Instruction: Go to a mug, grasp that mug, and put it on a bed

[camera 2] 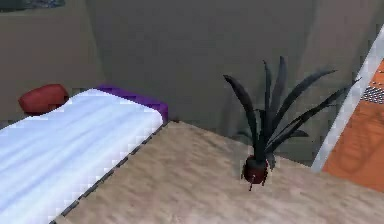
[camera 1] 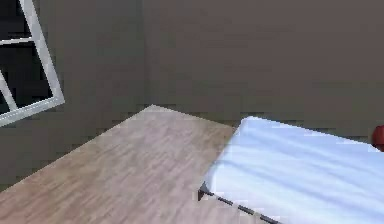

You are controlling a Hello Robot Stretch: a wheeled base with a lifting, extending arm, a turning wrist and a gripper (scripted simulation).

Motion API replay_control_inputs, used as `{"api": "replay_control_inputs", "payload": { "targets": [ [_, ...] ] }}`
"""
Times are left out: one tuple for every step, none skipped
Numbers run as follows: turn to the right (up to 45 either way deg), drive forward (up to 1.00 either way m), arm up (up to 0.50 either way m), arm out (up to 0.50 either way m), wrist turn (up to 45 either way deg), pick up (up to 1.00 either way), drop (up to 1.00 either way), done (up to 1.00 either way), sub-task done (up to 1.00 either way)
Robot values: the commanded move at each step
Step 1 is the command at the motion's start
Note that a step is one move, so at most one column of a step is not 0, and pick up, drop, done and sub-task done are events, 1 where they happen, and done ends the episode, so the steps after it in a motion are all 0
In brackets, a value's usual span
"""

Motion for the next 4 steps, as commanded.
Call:
{"api": "replay_control_inputs", "payload": {
  "targets": [
    [-45.0,0.00,0.00,0.00,0.0,0.00,0.00,0.00,0.00],
    [-45.0,0.00,0.00,0.00,0.0,0.00,0.00,0.00,0.00],
    [-45.0,0.00,0.00,0.00,0.0,0.00,0.00,0.00,0.00],
    [-30.0,0.00,0.00,0.00,0.0,0.00,0.00,0.00,0.00]
  ]
}}
